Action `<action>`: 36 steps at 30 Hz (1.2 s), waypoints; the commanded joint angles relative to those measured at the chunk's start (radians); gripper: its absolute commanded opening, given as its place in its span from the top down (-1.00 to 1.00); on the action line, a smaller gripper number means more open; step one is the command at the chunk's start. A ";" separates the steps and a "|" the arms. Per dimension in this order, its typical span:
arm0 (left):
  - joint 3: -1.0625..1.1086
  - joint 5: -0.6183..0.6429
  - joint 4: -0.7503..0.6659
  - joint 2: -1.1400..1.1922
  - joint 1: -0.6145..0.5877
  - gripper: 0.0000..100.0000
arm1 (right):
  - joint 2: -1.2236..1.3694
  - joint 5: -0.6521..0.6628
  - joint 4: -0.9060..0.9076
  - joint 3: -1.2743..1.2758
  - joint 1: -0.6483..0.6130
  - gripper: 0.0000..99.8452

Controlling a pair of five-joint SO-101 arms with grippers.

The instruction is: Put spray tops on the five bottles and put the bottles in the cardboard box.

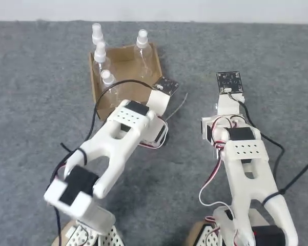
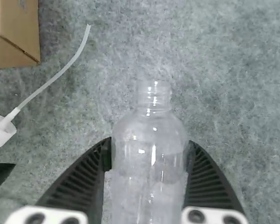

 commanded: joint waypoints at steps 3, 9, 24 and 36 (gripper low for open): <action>-0.130 0.011 0.035 0.063 -0.003 0.58 | -0.053 -0.011 -0.021 -0.021 0.016 0.76; -0.174 0.017 0.081 0.092 0.005 0.64 | -0.053 -0.011 -0.022 -0.023 0.016 0.76; -0.151 0.018 0.141 -0.028 0.006 0.97 | -0.053 -0.011 -0.021 -0.032 0.019 0.76; -0.076 0.018 0.094 -0.124 -0.003 0.70 | -0.053 -0.011 -0.021 -0.032 0.035 0.76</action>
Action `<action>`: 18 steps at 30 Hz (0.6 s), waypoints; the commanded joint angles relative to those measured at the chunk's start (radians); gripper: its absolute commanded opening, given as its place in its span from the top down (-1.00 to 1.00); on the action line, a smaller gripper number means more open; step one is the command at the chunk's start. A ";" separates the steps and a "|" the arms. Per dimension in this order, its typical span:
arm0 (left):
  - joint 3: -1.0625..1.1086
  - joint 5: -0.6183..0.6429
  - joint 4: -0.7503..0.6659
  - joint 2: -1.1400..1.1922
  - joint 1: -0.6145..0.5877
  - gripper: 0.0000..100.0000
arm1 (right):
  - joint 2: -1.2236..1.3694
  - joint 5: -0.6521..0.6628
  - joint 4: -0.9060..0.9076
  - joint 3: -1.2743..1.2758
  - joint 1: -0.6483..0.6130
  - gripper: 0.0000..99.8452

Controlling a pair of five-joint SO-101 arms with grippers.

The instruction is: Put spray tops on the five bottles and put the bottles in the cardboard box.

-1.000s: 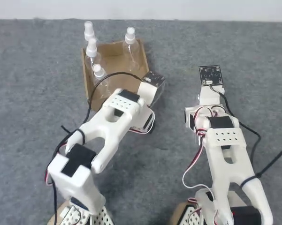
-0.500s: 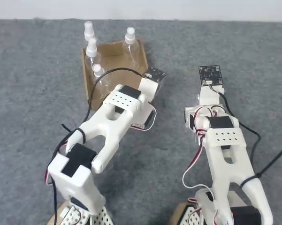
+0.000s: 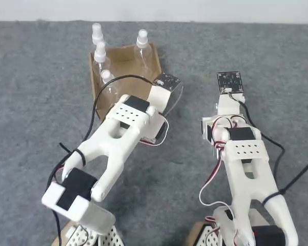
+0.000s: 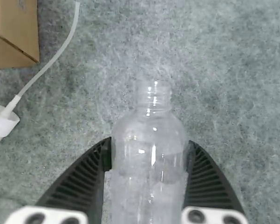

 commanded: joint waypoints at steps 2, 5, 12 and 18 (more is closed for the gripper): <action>-0.010 0.006 -0.018 -0.068 -0.006 0.52 | -0.053 -0.011 -0.022 -0.032 0.035 0.76; -0.013 0.006 -0.020 -0.066 -0.006 0.40 | -0.053 -0.011 -0.022 -0.032 0.035 0.76; -0.036 -0.002 -0.021 -0.066 -0.008 0.42 | -0.053 -0.011 -0.031 -0.032 0.035 0.76; -0.133 -0.037 0.017 0.005 -0.008 0.42 | -0.053 -0.011 -0.033 -0.032 0.035 0.76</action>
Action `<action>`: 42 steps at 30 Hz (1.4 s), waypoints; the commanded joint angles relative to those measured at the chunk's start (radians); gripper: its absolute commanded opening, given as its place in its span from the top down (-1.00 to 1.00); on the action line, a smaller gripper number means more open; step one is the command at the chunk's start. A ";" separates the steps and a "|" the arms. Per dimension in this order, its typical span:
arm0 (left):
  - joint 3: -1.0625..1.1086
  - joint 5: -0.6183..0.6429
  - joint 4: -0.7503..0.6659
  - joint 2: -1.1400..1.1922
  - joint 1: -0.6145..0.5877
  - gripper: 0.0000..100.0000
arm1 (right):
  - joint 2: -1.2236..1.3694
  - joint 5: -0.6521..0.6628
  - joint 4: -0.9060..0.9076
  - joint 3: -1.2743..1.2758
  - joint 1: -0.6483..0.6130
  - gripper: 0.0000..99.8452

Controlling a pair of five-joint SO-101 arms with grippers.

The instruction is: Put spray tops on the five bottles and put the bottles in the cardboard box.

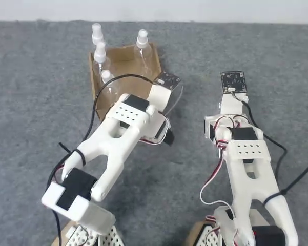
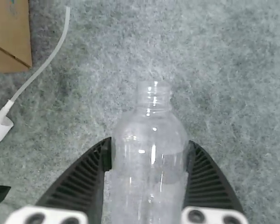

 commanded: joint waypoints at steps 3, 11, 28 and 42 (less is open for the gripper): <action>-0.183 -0.012 0.060 0.106 -0.008 0.42 | -0.053 -0.011 -0.022 -0.032 0.012 0.76; -0.308 -0.015 0.086 0.253 -0.023 0.56 | -0.053 -0.011 -0.022 -0.032 0.012 0.76; -0.340 0.015 0.032 0.354 -0.051 0.59 | -0.053 -0.011 -0.022 -0.032 0.012 0.76; -0.366 0.066 0.068 0.382 0.011 0.97 | -0.053 -0.011 -0.022 -0.032 0.010 0.76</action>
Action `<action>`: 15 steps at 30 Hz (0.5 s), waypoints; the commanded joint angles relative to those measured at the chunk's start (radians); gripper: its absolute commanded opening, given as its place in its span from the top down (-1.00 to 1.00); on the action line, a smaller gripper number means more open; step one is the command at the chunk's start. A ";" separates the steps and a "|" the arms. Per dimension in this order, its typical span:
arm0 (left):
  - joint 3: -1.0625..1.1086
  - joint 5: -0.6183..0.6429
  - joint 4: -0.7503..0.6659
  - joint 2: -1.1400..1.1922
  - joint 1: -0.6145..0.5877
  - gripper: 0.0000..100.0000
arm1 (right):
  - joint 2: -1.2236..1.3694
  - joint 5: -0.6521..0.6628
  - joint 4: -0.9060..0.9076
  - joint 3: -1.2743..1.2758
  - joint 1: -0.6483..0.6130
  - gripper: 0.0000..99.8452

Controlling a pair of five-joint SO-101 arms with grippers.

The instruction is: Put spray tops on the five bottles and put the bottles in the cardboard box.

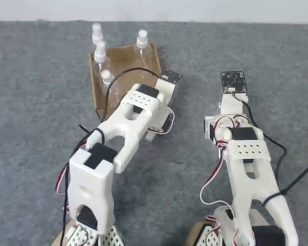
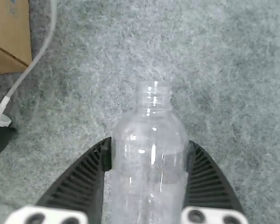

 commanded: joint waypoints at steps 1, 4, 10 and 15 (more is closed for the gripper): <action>-0.050 0.012 0.031 -0.020 0.025 0.97 | -0.053 -0.011 -0.022 -0.032 0.010 0.76; -0.044 0.015 0.060 -0.054 0.037 0.97 | -0.053 -0.011 -0.022 -0.032 0.010 0.76; 0.053 0.012 0.035 -0.189 0.040 0.97 | -0.053 -0.011 -0.022 -0.032 0.010 0.76; 0.153 0.008 -0.006 -0.305 0.040 0.97 | -0.053 -0.011 -0.024 -0.032 0.012 0.76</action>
